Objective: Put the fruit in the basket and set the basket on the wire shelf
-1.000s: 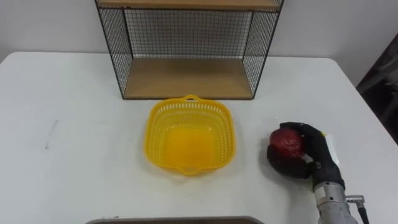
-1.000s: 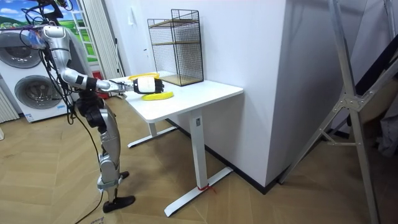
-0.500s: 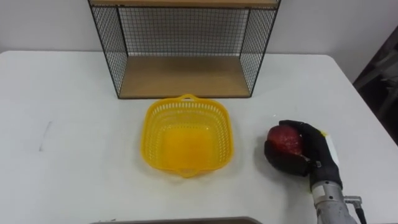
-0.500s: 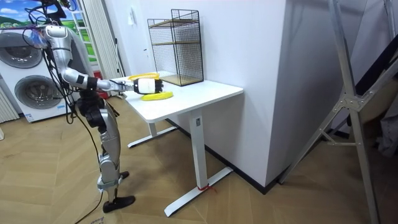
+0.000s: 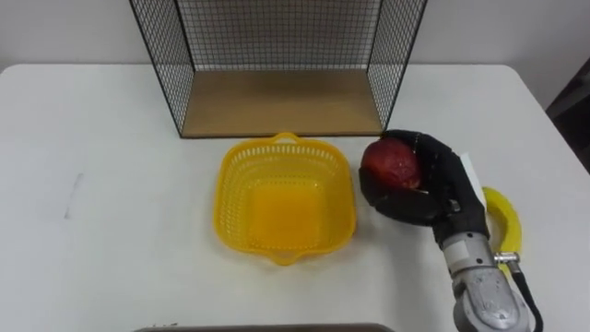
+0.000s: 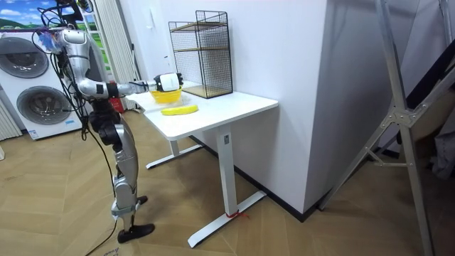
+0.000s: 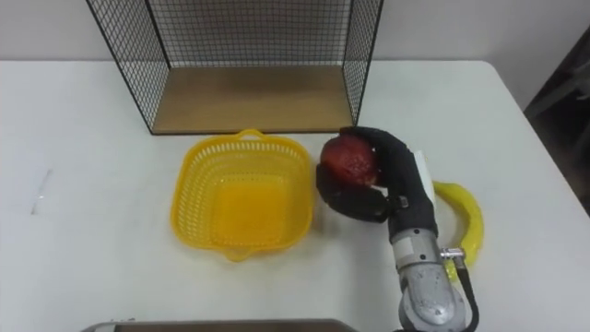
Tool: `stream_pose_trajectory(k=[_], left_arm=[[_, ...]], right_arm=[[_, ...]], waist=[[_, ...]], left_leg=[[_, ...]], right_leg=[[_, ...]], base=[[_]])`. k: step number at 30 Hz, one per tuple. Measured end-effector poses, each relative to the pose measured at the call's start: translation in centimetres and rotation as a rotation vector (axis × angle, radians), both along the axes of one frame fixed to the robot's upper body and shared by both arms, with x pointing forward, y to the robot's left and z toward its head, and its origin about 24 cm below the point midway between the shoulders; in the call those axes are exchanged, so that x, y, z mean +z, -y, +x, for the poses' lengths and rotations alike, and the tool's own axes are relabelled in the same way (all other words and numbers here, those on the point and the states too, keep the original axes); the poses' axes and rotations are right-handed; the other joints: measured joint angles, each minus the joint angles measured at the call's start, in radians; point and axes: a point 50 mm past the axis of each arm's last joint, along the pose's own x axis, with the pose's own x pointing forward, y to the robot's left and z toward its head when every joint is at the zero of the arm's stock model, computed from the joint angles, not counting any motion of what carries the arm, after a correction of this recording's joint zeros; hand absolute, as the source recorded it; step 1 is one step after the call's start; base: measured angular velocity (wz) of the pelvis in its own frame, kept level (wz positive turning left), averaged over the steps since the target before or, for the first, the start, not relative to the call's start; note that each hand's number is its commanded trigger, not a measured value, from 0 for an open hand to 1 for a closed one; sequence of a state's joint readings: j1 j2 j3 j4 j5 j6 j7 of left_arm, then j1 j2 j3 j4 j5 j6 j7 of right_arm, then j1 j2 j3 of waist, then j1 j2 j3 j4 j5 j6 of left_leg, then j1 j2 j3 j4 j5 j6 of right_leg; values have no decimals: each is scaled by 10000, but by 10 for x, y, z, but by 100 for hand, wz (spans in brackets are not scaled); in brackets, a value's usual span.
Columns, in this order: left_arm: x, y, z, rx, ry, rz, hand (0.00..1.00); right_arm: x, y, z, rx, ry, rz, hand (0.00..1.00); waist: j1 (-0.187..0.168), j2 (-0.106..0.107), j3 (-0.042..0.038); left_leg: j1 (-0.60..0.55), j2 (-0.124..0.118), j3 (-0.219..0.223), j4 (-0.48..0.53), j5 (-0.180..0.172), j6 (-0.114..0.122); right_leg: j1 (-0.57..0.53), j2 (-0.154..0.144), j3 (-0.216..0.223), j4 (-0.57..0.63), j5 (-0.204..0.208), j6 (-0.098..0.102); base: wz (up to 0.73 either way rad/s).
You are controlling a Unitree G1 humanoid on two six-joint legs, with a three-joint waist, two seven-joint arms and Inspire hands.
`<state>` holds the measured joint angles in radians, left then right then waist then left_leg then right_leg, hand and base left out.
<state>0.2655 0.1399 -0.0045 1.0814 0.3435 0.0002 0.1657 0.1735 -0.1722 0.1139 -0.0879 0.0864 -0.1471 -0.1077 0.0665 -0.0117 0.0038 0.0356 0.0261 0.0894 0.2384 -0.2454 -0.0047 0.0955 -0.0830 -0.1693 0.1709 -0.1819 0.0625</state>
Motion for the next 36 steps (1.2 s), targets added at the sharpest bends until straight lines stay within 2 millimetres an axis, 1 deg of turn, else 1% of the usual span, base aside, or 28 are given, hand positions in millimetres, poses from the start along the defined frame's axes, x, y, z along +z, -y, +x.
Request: stream_pose_trajectory(k=[5,11,14,18,22,23,24,27,29,30,31,32,36], left_arm=[[-1,3,2,-273,-20,-80,0],[-2,6,2,-473,-128,-223,0],[-2,7,4,-486,-158,-338,0],[-3,7,7,-590,-244,-517,0],[-4,11,6,-838,-557,-767,0],[-4,11,6,-842,-568,-782,0],[-4,11,11,-894,-510,-802,0],[-4,10,18,-959,-506,-895,0],[-4,10,20,-997,-518,-923,0],[-3,9,22,-1010,-492,-917,0],[-3,9,22,-1014,-469,-910,0],[-3,8,24,-1028,-407,-899,0],[-2,8,27,-1046,-254,-890,0]], right_arm=[[14,-12,4,420,567,563,100],[24,-17,8,804,914,539,100],[24,-21,8,1022,955,313,100],[28,-30,10,1407,1251,-963,100],[27,-53,8,2626,1295,-1432,100],[26,-56,8,2787,1243,-1450,100],[24,-60,6,3106,1075,-1566,100],[18,-66,4,3778,645,-2123,100],[14,-67,3,3987,396,-2273,100],[12,-66,3,4042,252,-2357,79],[11,-66,3,4054,195,-2405,65],[10,-64,3,4078,95,-2547,0],[0,-58,4,4019,-374,-2985,0]], waist=[[-30,34,-18],[-45,73,-16],[19,77,-21],[242,94,-18],[276,80,-26],[309,83,-22],[410,74,-23],[541,37,-22],[544,24,-16],[524,13,-22],[525,7,-23],[531,-31,-27],[514,-84,7]], left_leg=[[38,-1,-3,13,2,2],[79,0,1,19,3,2],[92,12,51,-12,3,2],[76,23,60,-6,2,1],[80,22,54,9,4,0],[73,21,46,6,3,0],[64,21,42,13,3,0],[20,19,-3,37,3,0],[-16,13,-76,52,3,0],[-55,13,-116,74,4,-1],[-70,13,-126,85,4,-1],[-75,14,-132,100,4,-1],[-83,8,-157,128,4,0]], right_leg=[[40,0,-1,-2,0,0],[89,0,3,4,0,0],[85,0,28,19,0,0],[71,4,13,37,1,-1],[82,7,-1,31,3,-2],[79,7,-12,28,3,-2],[60,7,-13,20,4,-2],[38,7,-52,5,4,-2],[37,6,-136,-4,7,-3],[34,3,-224,-4,7,-3],[28,2,-246,-6,7,-3],[26,2,-247,-6,7,-3],[29,-4,-253,-6,7,-3]], base=[[0],[0],[-3],[-1],[0],[0],[0],[4],[10],[9],[7],[0],[0]])
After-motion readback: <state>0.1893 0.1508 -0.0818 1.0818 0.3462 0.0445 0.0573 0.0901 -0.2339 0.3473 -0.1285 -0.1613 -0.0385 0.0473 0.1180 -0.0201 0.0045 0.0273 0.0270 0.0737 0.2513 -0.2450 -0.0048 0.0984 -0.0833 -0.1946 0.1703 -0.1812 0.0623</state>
